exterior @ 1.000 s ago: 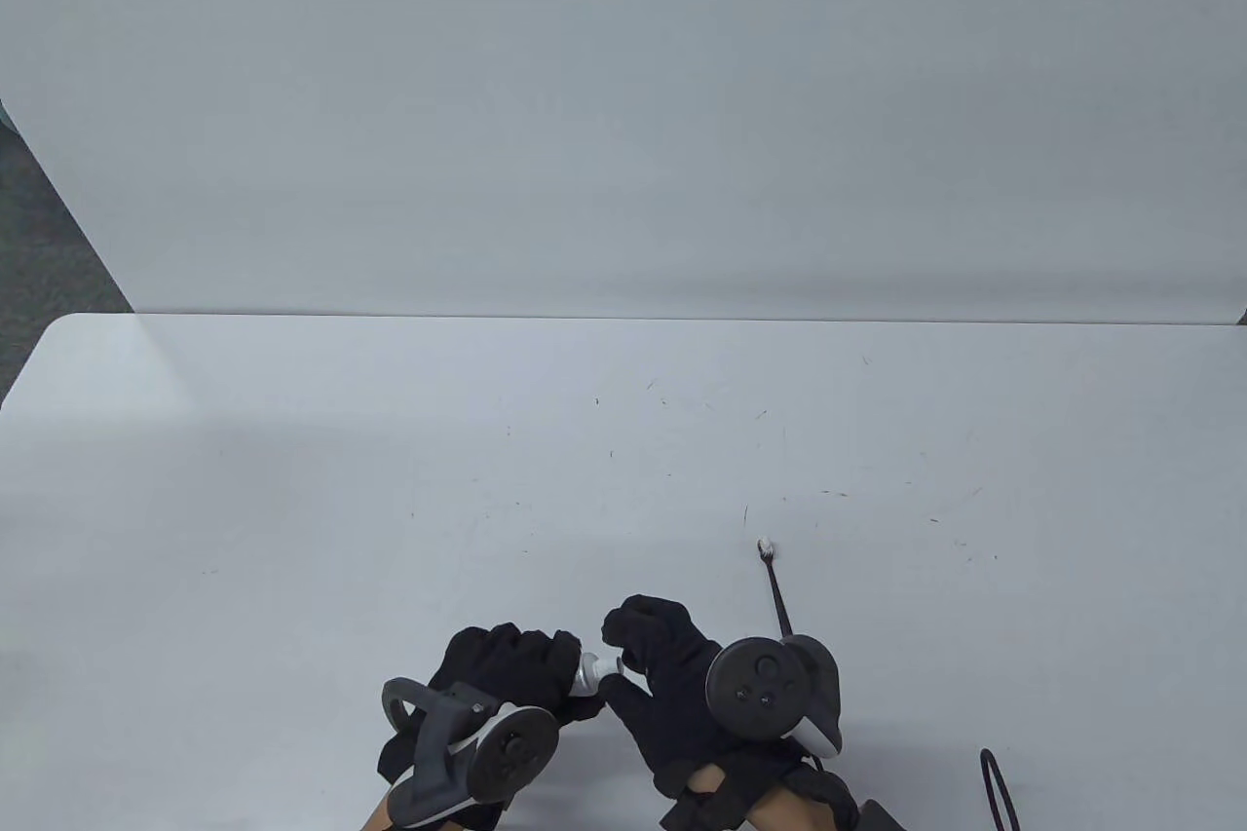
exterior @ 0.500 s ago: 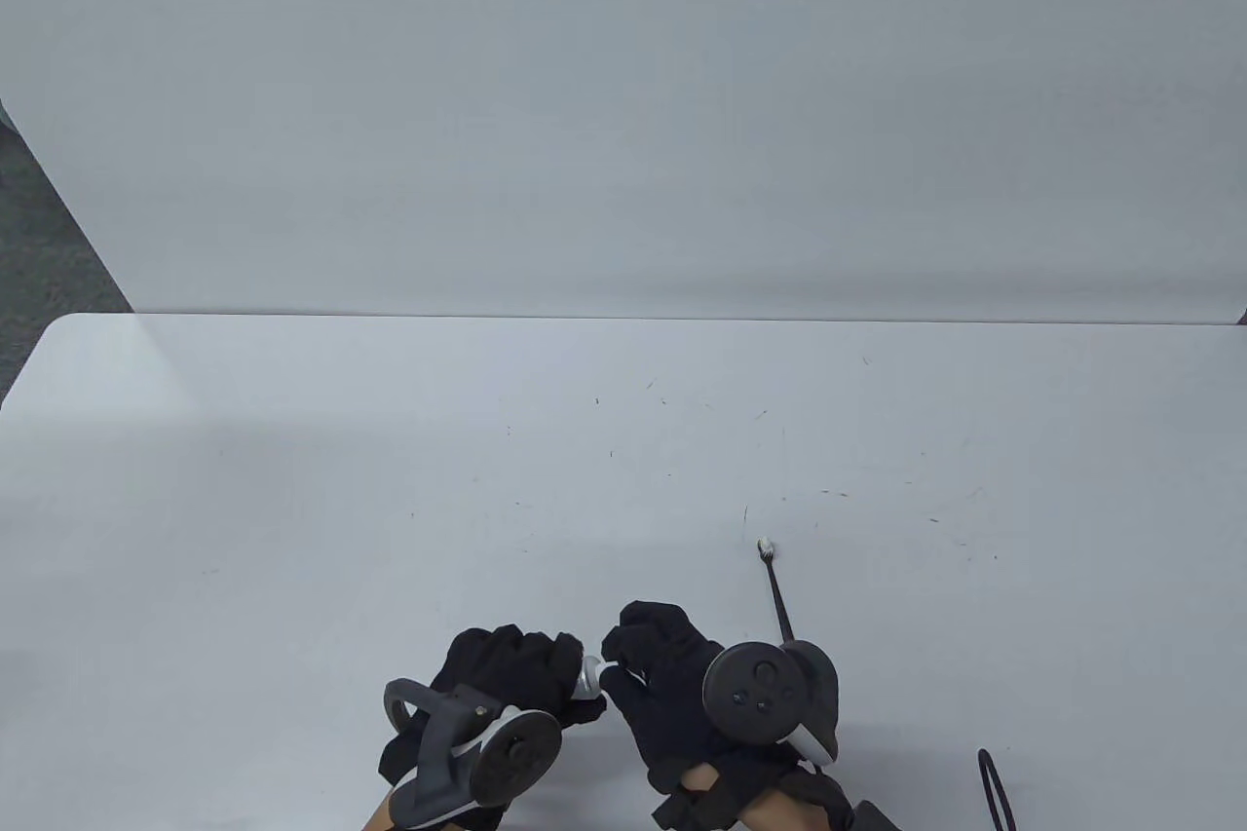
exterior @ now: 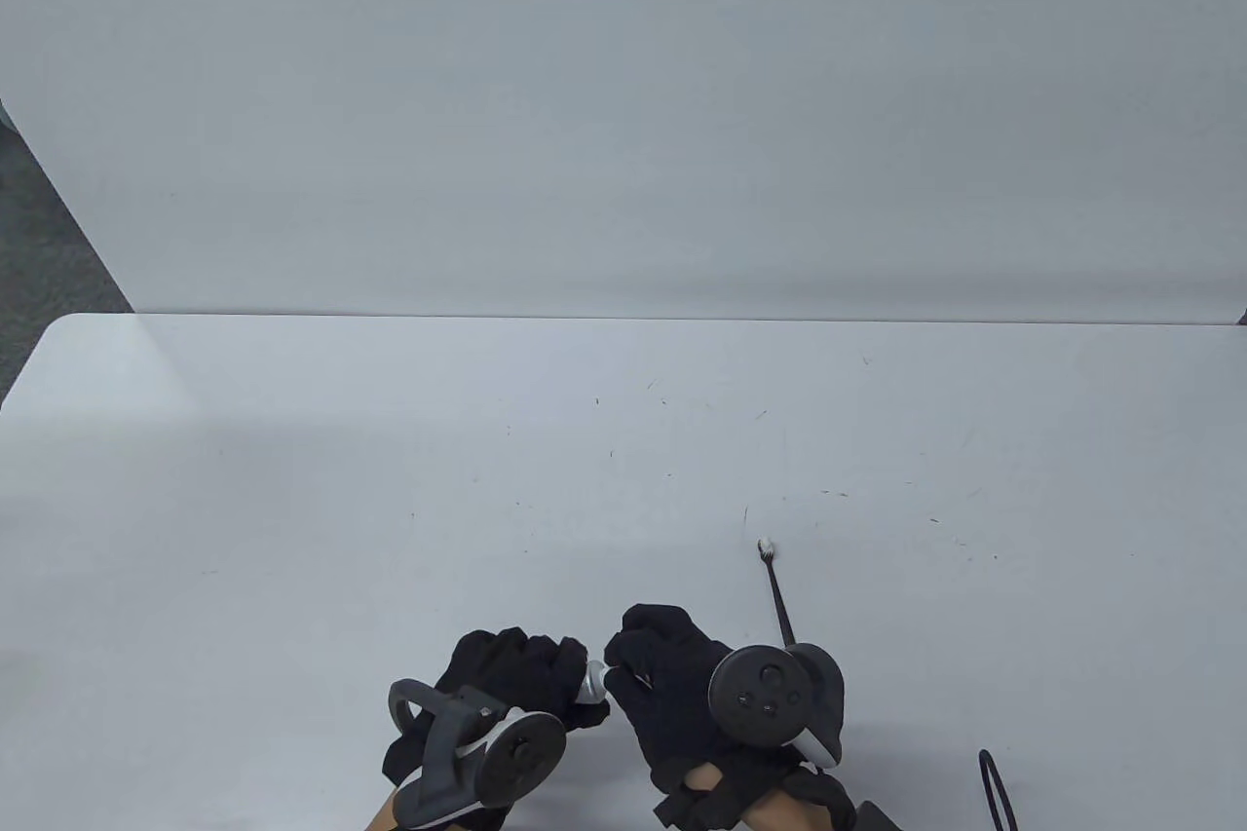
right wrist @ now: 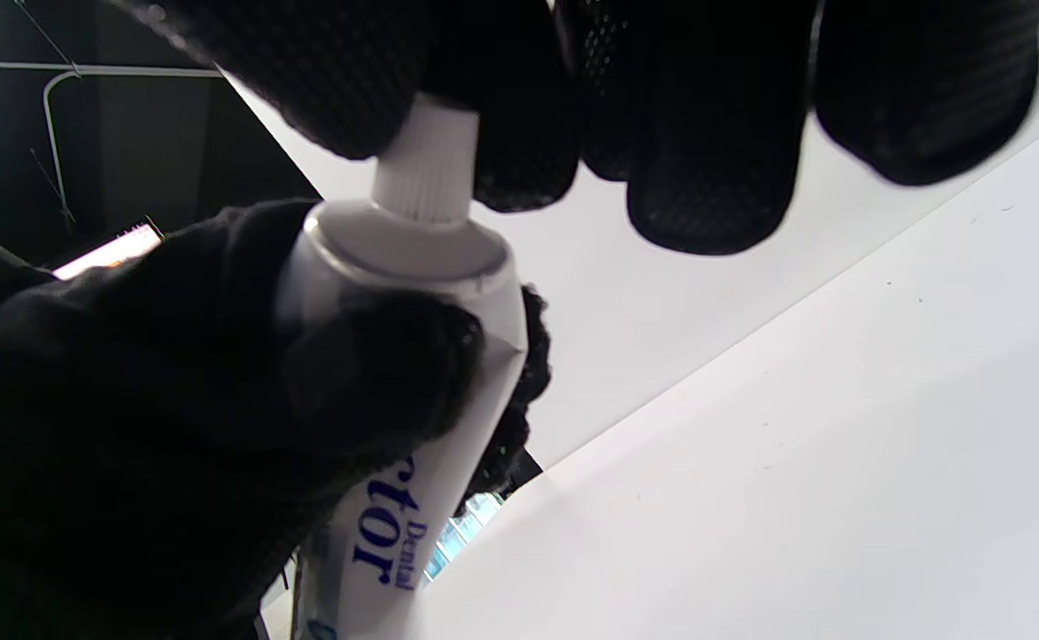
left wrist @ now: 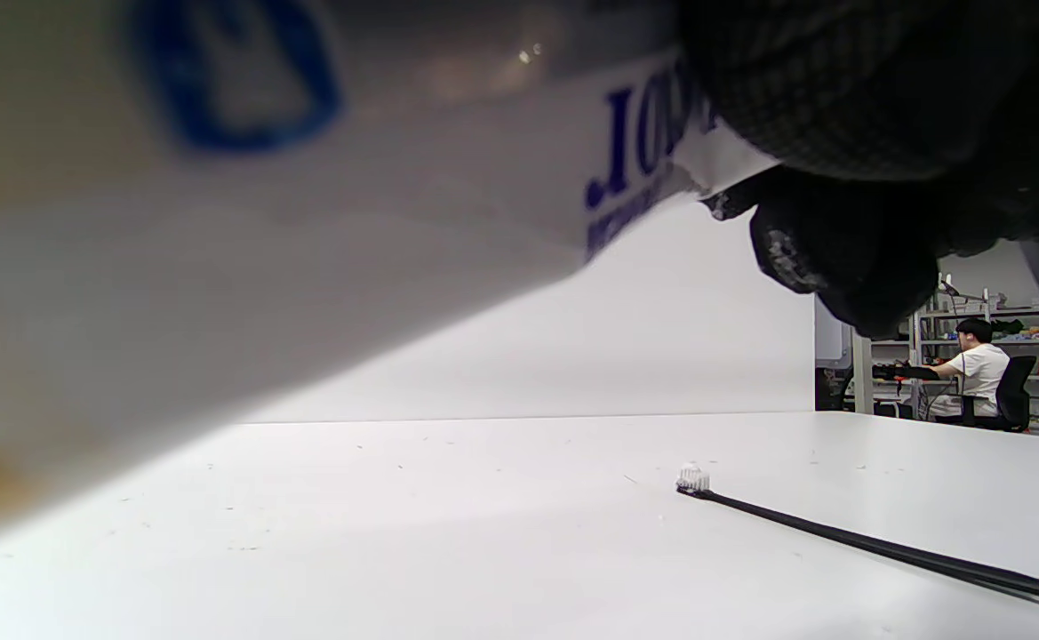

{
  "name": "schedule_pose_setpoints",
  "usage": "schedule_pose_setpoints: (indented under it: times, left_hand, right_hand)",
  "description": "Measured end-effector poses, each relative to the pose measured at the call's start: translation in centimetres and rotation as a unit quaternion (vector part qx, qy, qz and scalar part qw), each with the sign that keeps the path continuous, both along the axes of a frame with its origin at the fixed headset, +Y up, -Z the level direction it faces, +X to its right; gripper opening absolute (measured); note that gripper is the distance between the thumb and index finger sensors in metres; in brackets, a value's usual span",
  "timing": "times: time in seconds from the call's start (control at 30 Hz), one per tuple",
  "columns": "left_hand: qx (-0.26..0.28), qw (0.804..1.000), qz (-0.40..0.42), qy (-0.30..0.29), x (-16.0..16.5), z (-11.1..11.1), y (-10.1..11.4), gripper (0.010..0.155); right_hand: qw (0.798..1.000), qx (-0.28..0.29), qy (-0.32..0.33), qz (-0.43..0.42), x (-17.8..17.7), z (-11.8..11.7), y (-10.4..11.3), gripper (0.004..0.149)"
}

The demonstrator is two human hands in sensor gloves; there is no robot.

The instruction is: Squeeze toothpaste onto toothbrush

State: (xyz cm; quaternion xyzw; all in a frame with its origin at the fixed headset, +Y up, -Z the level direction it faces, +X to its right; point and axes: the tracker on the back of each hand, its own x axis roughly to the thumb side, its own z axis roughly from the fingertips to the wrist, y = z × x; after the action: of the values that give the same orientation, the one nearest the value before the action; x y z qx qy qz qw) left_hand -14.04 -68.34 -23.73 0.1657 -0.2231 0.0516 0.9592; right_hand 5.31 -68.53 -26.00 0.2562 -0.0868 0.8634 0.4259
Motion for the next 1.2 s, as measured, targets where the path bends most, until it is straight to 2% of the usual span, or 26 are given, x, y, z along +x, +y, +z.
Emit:
schedule_pose_setpoints:
  times: [0.2, 0.37, 0.47, 0.5, 0.53, 0.63, 0.7, 0.77, 0.87, 0.97, 1.03, 1.07, 1.2]
  left_hand:
    - [-0.001, 1.000, 0.003, -0.002, 0.0, 0.0, 0.1, 0.069]
    - [-0.001, 1.000, -0.002, 0.005, 0.0, -0.1, 0.0, 0.069]
    - [-0.019, 0.999, 0.006, 0.034, -0.5, -0.6, 0.8, 0.066]
    - [-0.053, 0.998, 0.009, 0.046, -0.9, -0.8, 1.4, 0.062]
    - [-0.118, 0.992, 0.031, 0.039, -1.5, -1.2, 2.0, 0.059]
    - [-0.203, 0.966, 0.157, 0.016, -2.8, -2.4, 3.9, 0.060]
    - [-0.231, 0.953, 0.195, 0.017, -3.3, -3.5, 5.6, 0.059]
    - [-0.238, 0.944, 0.223, 0.043, -3.7, -5.0, 7.1, 0.058]
    - [-0.257, 0.931, 0.249, 0.076, -3.8, -7.8, 8.1, 0.054]
    - [-0.312, 0.903, 0.271, 0.114, -3.6, -11.5, 7.2, 0.051]
    - [-0.344, 0.886, 0.275, 0.143, -3.1, -13.8, 5.8, 0.049]
    - [-0.360, 0.875, 0.277, 0.166, -2.8, -15.2, 4.6, 0.053]
    - [-0.412, 0.835, 0.256, 0.259, -1.6, -18.7, 0.2, 0.054]
  right_hand:
    - [0.999, 0.030, -0.015, 0.018, -0.5, 0.5, 0.1, 0.041]
    - [0.999, 0.020, -0.026, 0.013, -0.4, 0.4, -0.1, 0.041]
    - [1.000, -0.003, -0.020, -0.010, 0.5, 0.4, 1.1, 0.049]
    - [0.999, 0.012, -0.031, -0.036, 1.4, 0.5, 2.1, 0.049]
    - [0.997, 0.028, -0.045, -0.056, 2.7, 0.6, 3.3, 0.049]
    - [0.992, 0.041, -0.072, -0.094, 6.3, 0.5, 5.4, 0.047]
    - [0.989, 0.031, -0.092, -0.115, 9.4, 0.3, 6.1, 0.047]
    - [0.984, 0.027, -0.117, -0.134, 12.4, 0.2, 6.3, 0.046]
    - [0.974, 0.019, -0.147, -0.170, 15.7, 0.1, 5.4, 0.046]
    - [0.966, -0.015, -0.161, -0.201, 17.7, -0.3, 2.8, 0.045]
    - [0.965, -0.050, -0.164, -0.196, 18.3, -0.8, 1.5, 0.045]
    - [0.965, -0.067, -0.165, -0.191, 18.6, -0.9, 0.9, 0.045]
    - [0.961, -0.081, -0.172, -0.199, 18.8, -1.0, 0.2, 0.045]
